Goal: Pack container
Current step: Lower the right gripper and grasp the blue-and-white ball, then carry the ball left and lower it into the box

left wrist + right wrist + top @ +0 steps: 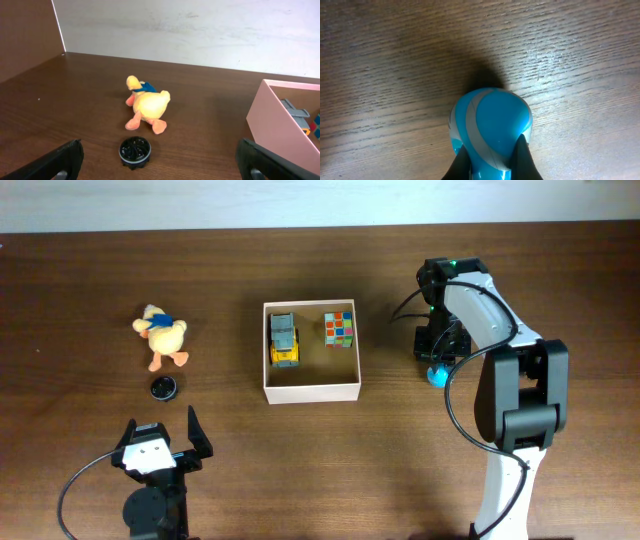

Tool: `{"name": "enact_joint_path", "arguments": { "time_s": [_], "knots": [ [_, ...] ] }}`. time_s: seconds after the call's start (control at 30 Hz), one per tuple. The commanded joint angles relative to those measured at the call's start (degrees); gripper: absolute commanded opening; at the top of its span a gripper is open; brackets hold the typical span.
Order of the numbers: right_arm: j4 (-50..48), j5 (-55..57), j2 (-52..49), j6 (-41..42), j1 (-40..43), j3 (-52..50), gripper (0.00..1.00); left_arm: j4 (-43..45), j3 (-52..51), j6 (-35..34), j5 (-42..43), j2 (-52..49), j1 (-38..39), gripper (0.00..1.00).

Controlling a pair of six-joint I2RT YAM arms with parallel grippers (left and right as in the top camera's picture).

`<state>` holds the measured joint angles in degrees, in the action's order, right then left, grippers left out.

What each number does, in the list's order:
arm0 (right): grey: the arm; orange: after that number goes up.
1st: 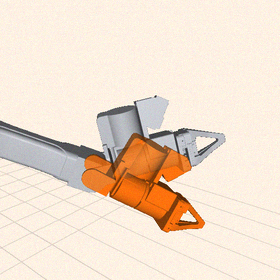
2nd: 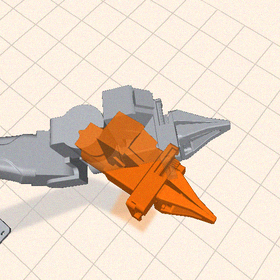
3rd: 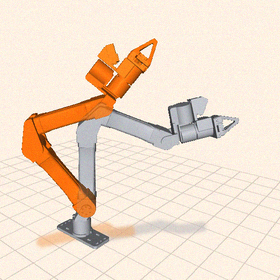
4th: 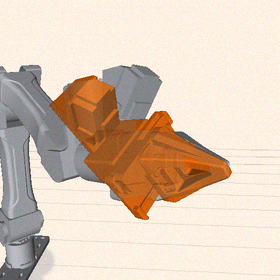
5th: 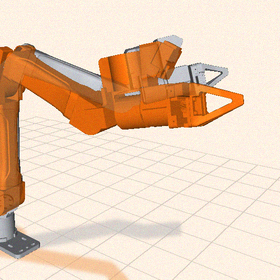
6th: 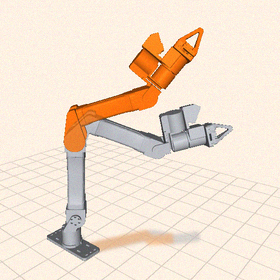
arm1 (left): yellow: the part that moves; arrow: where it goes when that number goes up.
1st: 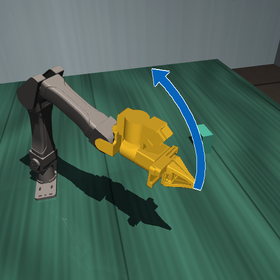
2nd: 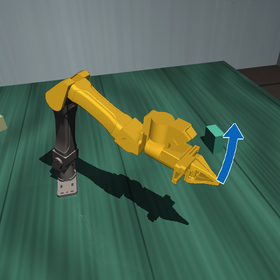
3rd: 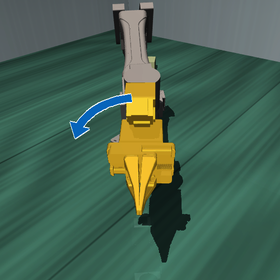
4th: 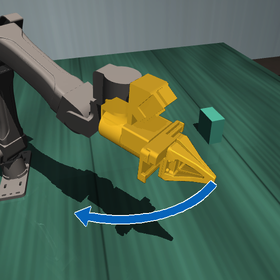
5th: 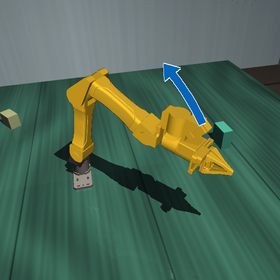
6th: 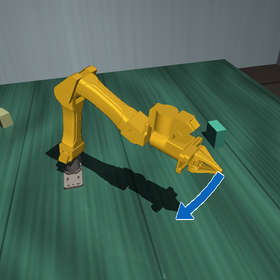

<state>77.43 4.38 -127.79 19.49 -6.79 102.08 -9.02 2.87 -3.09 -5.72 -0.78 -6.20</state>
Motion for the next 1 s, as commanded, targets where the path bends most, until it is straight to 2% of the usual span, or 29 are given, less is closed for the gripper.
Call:
{"name": "enact_joint_path", "arguments": {
  "time_s": [0.0,0.23,0.6,0.8,0.97],
  "knots": [
    [-1.8,-2.6,-0.3,-1.2,0.1,-0.4,0.04,0.2,-0.3,-0.7,1.0,0.5,-0.3,0.99],
    [-0.7,-2.7,-0.3,-3.2,0.1,6.7,0.04,0.2,-0.3,-0.7,1.0,0.5,-0.3,0.99],
    [6.9,-5.4,-0.3,-7.3,-1.6,31.0,0.05,0.2,-0.3,-0.7,1.0,0.5,-0.3,0.99],
    [8.1,-9.0,-0.3,-8.8,-7.7,39.3,0.05,0.2,-0.3,-0.7,1.0,0.5,-0.3,0.99],
    [6.6,-8.8,-0.3,-10.9,-15.5,40.0,0.05,0.2,-0.3,-0.7,1.0,0.5,-0.3,0.99]
  ]
}}
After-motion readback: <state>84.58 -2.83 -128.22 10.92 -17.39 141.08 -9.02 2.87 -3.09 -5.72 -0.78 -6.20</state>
